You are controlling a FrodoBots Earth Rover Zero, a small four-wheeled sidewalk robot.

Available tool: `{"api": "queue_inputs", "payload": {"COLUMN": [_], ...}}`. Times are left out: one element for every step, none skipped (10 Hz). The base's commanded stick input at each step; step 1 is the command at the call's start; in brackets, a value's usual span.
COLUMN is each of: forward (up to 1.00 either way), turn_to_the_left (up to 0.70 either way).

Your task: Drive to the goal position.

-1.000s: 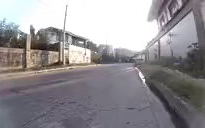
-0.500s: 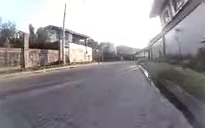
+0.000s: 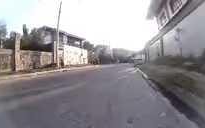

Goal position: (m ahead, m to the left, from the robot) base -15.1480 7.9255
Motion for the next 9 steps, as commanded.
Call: {"api": "queue_inputs", "payload": {"forward": [1.00, 1.00, 1.00, 1.00, 1.00, 1.00, 1.00, 1.00, 1.00], "turn_to_the_left": [-0.27, -0.40, -0.40, -0.40, -0.40, -0.17, 0.00, 0.00, -0.17]}}
